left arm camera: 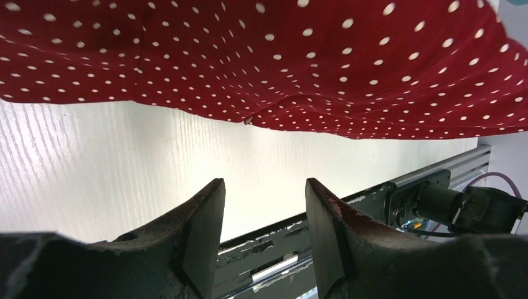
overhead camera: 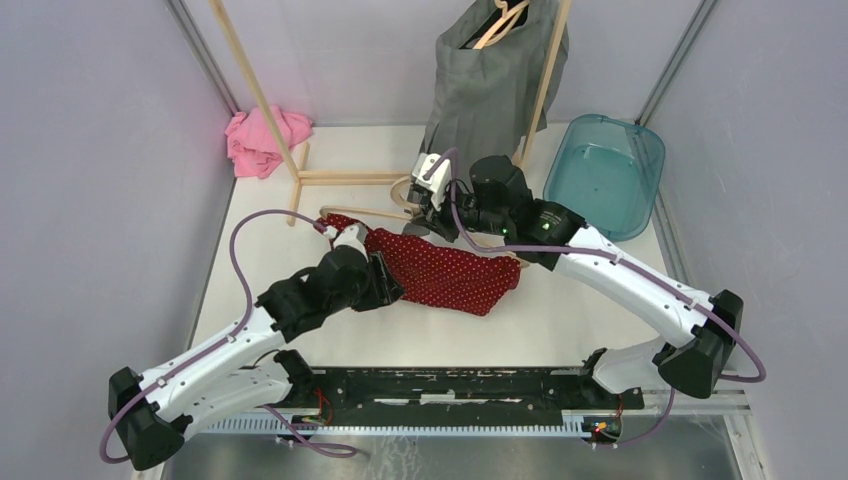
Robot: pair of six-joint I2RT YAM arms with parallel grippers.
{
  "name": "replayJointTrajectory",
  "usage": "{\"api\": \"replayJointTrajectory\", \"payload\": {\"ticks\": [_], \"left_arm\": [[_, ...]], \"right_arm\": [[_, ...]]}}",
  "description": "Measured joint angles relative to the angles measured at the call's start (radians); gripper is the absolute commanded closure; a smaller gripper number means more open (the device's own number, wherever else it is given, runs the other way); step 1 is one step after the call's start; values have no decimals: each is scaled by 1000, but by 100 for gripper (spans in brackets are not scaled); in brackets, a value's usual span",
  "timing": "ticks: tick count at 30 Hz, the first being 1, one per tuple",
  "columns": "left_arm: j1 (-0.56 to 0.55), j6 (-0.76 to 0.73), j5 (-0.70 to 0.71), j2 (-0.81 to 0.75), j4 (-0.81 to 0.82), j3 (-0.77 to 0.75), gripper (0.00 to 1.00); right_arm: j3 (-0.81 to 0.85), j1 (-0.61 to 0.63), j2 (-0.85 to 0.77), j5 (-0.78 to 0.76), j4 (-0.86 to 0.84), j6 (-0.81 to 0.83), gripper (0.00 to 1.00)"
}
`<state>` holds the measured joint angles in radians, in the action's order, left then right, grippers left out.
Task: Place the skirt on the hanger
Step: Hang the skirt on the hanger.
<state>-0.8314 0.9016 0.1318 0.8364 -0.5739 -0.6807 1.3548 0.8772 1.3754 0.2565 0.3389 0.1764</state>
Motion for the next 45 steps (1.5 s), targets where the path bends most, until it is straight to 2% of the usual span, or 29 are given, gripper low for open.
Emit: {"api": "replayJointTrajectory", "payload": {"ticks": [10,20,30,32,34,39,45], "left_arm": [[0,-2,19,9,-37,-126,42],[0,-1,-7,-14,2,-105,38],[0,75,-141,-103,361,211,29],[0,79,-161,-96,429,237,28],[0,86,-169,-91,509,254,20],[-2,108,-163,-80,703,303,19],[-20,112,-138,-26,864,316,19]], "right_arm": [[126,0,1,-29,65,-8,99],[251,0,83,-106,80,-42,99],[444,0,226,-171,158,-136,99],[471,0,232,-175,158,-156,99],[501,0,237,-180,158,-178,99],[541,0,251,-182,156,-230,99],[544,0,277,-180,157,-271,99]]}}
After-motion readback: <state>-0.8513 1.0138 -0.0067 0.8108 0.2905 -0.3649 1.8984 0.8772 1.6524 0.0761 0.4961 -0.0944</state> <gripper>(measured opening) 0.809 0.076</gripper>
